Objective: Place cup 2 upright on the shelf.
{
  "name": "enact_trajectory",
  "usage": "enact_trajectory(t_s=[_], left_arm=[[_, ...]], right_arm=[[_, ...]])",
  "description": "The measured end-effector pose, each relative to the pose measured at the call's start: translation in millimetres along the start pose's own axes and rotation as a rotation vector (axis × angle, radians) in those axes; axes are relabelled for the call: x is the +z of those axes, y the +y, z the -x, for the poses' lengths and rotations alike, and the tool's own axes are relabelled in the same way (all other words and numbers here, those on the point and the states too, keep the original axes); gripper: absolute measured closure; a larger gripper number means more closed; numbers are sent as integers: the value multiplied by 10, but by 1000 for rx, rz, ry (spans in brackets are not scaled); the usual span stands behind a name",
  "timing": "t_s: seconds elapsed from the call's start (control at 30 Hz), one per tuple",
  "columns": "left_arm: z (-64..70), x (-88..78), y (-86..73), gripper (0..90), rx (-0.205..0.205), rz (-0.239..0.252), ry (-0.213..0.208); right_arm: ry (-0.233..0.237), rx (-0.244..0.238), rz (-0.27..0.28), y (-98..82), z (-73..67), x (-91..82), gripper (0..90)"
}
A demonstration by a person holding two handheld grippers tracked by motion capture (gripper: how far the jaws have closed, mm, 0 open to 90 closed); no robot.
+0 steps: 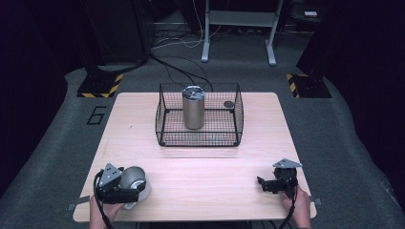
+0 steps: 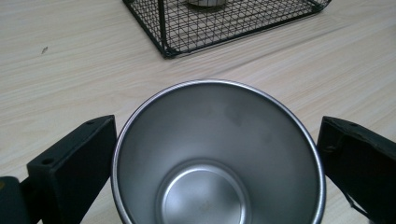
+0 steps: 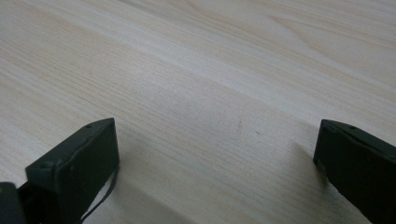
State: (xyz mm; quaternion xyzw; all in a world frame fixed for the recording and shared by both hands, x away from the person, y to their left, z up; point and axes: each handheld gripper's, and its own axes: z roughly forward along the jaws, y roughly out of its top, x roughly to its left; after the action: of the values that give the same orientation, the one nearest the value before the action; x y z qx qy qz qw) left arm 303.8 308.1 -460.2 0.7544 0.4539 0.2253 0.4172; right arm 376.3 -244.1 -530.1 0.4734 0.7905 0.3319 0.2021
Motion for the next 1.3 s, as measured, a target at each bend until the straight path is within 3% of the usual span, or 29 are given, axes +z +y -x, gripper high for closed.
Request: enact_trajectory(t_s=[0.13, 0.7, 0.93, 1.3], left_arm=[[-6, 4, -24, 50, -11, 14, -5], [2, 31, -32, 59, -7, -5, 1], [-36, 20, 42, 61, 13, -8, -31], [-32, 67, 297, 61, 91, 1, -83]], right_arm=[[-2, 0, 7, -2, 0, 4, 0], [-1, 0, 2, 0, 0, 1, 0], [0, 1, 2, 0, 0, 1, 0], [0, 0, 2, 0, 0, 1, 0]])
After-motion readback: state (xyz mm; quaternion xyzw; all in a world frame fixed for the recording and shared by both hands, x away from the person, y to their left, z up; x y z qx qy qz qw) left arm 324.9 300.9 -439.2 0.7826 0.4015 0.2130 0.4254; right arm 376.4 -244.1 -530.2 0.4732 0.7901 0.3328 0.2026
